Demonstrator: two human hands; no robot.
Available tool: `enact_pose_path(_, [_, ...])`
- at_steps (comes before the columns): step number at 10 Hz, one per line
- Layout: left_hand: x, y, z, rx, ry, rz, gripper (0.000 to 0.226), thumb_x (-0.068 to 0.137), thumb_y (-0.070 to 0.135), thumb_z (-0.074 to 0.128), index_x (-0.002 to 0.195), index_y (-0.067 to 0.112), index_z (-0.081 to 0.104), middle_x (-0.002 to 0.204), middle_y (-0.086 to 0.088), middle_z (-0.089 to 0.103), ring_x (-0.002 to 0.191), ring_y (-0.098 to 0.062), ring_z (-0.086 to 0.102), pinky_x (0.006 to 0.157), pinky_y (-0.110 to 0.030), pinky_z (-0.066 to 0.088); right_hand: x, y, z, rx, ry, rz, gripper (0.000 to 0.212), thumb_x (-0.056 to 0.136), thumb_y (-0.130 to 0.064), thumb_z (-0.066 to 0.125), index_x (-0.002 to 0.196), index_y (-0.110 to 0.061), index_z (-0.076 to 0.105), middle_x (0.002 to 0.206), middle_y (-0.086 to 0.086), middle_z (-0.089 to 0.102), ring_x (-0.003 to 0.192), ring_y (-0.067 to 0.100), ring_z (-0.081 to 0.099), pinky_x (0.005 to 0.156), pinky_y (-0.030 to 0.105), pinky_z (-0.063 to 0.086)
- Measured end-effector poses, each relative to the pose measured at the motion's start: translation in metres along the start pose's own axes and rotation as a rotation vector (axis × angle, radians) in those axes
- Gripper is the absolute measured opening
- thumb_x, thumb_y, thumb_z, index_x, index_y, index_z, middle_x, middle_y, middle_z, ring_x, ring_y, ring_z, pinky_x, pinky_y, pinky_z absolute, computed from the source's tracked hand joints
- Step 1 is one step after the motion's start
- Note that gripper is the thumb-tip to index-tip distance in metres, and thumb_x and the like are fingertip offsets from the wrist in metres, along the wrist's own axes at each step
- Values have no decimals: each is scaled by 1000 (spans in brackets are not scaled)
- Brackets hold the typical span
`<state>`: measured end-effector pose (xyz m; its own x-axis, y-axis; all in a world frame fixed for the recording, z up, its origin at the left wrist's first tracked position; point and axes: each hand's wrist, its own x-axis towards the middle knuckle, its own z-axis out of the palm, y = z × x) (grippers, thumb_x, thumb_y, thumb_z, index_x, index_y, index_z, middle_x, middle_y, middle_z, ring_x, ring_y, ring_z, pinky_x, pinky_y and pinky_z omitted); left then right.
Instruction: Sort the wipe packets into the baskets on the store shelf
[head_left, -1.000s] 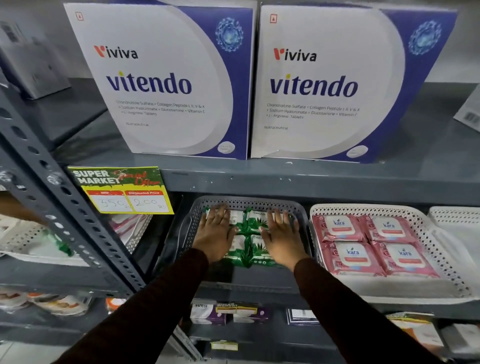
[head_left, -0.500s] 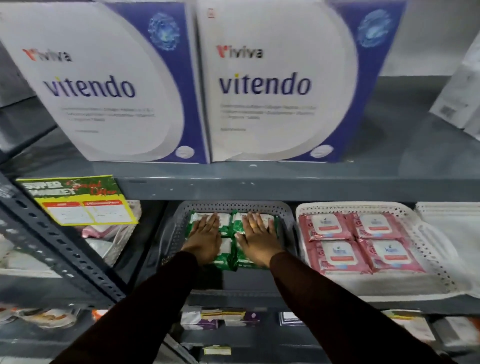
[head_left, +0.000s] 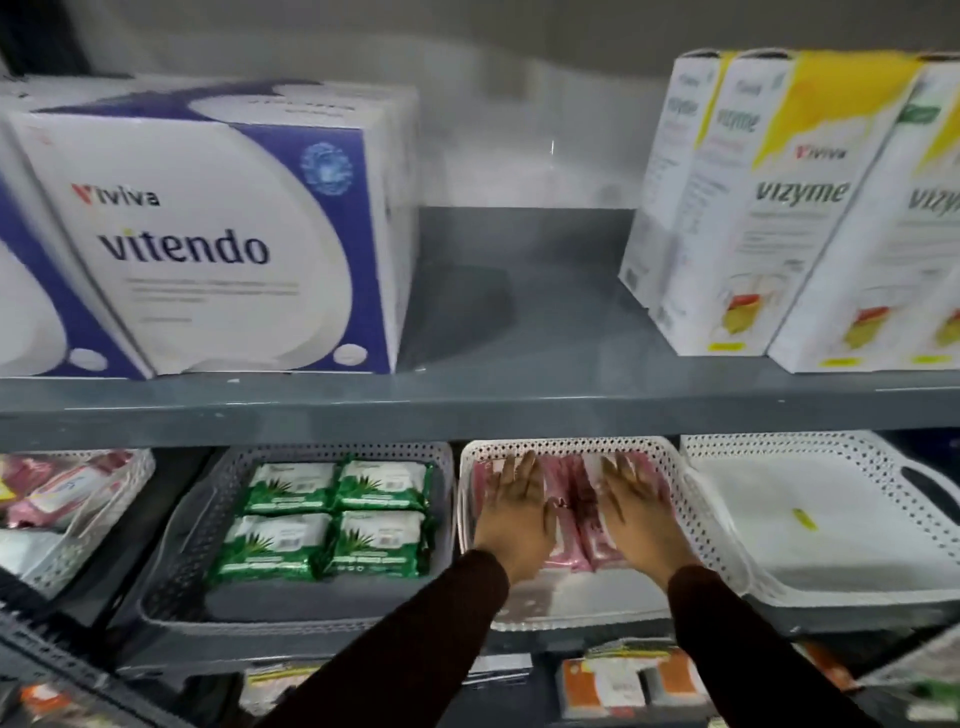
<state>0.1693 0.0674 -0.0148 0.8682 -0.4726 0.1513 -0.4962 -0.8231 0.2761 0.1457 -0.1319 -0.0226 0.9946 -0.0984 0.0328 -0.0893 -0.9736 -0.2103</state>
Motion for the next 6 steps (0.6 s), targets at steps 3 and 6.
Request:
enact_pose_path(3, [3,21,41,78,-85,-203,58,102,38,12,150,19,-15,156,1,-20,141,-26,-25,113,-42,-16,16,43,15,-70,-147,-150,61,103,-48,14,156,-32,-11,162,2,-22,149,27,-23,122,50,-8])
enact_pose_path(6, [-6,34,35,137,119,-199,64,95,42,18,148,9,28,156,-11,16,144,-29,17,118,-40,13,-1,37,17,-20,54,-226,82,95,-54,-15,154,-18,29,162,-5,-3,153,21,11,120,40,-8])
